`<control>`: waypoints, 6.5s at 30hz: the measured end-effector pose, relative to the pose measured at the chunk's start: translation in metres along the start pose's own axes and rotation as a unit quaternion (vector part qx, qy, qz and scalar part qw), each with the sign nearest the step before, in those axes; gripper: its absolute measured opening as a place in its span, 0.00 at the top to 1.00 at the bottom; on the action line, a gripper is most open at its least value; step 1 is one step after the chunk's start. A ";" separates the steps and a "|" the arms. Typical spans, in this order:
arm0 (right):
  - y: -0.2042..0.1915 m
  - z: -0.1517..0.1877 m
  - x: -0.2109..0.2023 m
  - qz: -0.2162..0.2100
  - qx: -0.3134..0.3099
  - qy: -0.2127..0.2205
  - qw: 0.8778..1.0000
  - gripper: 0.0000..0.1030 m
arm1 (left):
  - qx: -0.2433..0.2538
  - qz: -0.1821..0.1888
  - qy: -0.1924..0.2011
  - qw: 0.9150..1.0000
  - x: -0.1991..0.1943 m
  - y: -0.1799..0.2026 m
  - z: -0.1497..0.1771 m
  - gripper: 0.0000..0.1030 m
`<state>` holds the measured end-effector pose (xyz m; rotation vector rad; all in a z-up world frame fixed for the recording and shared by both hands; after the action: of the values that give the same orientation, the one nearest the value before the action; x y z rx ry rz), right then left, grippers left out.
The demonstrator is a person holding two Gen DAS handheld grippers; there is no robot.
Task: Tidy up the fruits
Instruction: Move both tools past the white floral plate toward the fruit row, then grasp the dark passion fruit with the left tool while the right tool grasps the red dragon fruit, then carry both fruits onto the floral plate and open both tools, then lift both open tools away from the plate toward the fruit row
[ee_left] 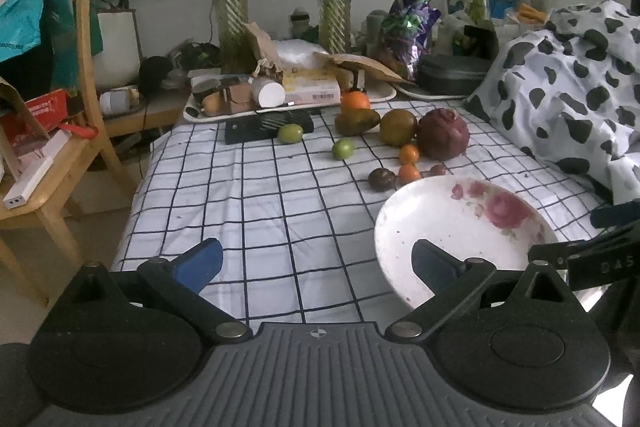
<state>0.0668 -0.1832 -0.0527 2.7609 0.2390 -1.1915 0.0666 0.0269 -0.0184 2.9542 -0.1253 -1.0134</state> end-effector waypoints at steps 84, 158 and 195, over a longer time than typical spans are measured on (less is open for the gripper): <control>0.047 -0.134 0.169 -0.022 -0.111 0.032 0.993 0.00 | 0.139 0.193 -0.069 0.969 0.203 0.045 -0.064 0.71; -0.008 -0.041 0.082 -0.117 -0.130 -0.038 0.984 0.27 | 0.144 0.149 -0.055 0.977 0.077 0.061 0.001 0.36; 0.016 -0.063 0.036 -0.058 -0.047 0.070 0.995 0.00 | 0.038 0.068 -0.032 0.996 0.064 0.021 -0.014 0.35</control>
<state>0.1389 -0.1840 -0.0348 2.7833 0.4618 -0.9836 0.1242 0.0008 -0.0462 2.9322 -0.3677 -1.1098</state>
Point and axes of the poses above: each gripper's, at about its wrist camera, not at the fingertips, and x roughly the way its jaws point, y to its right, z to its underside, the point moved 7 cm from there along x, roughly the way its jaws point, and after that the axes turned 7 degrees about -x, right-handed, at the moved point
